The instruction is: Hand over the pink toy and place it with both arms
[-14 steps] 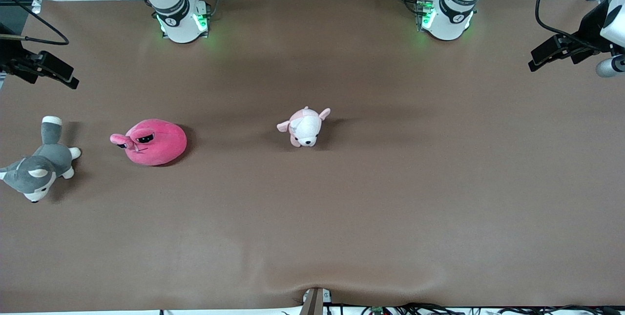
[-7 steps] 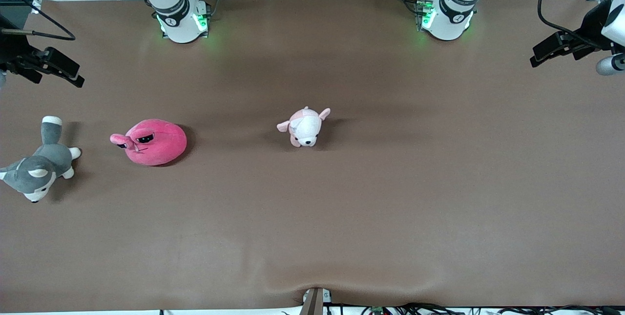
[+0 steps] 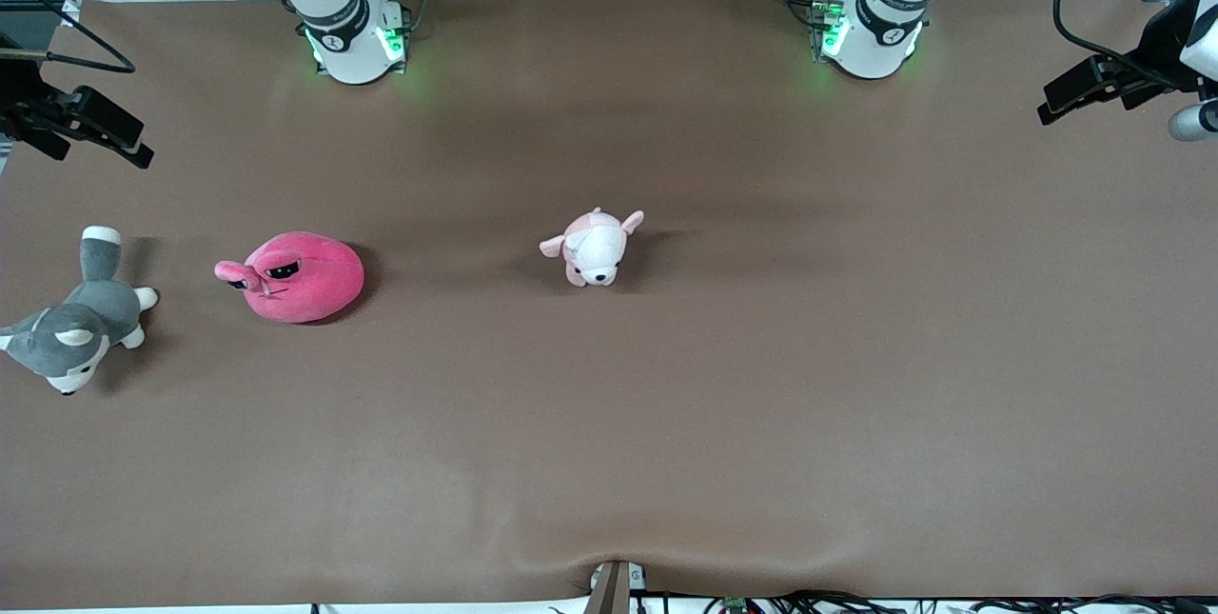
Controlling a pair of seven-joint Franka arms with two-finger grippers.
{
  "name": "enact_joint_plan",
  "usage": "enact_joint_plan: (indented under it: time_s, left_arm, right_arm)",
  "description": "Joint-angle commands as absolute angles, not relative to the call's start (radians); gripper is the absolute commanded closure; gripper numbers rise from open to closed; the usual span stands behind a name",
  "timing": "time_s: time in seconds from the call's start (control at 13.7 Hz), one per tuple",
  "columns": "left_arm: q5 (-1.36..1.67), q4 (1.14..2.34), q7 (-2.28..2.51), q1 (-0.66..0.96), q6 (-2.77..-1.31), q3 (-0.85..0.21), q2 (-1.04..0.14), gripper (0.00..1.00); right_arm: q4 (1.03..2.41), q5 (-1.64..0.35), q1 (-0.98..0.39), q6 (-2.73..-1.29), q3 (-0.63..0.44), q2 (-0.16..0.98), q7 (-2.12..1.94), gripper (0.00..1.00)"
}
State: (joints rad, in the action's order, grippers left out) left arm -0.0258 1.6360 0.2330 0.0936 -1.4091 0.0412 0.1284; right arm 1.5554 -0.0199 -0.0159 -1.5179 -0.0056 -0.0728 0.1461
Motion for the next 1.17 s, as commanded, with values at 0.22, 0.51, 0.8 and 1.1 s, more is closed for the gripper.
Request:
enact_joint_plan:
  time_s: [0.22,0.51,0.8,1.1]
  left_arm:
    - [-0.025,1.638,0.216,0.092,-1.390,0.032,0.156,0.00]
    - [-0.023,1.640,0.229,0.091,-1.390,-0.005,0.158,0.00]
    - [-0.025,1.615,0.207,0.086,-1.382,0.003,0.153,0.00]
    - [-0.032,1.574,0.212,0.086,-1.379,0.005,0.127,0.00]
  right_arm:
    - [1.548,-0.003,-0.017,-1.506,-0.008,-0.077,0.158,0.00]
    - [1.548,-0.003,-0.017,-1.506,-0.008,-0.077,0.158,0.00]
    - [1.548,-0.003,-0.017,-1.511,-0.009,-0.077,0.160,0.00]
    - [1.548,-0.003,-0.015,-1.508,-0.009,-0.077,0.158,0.00]
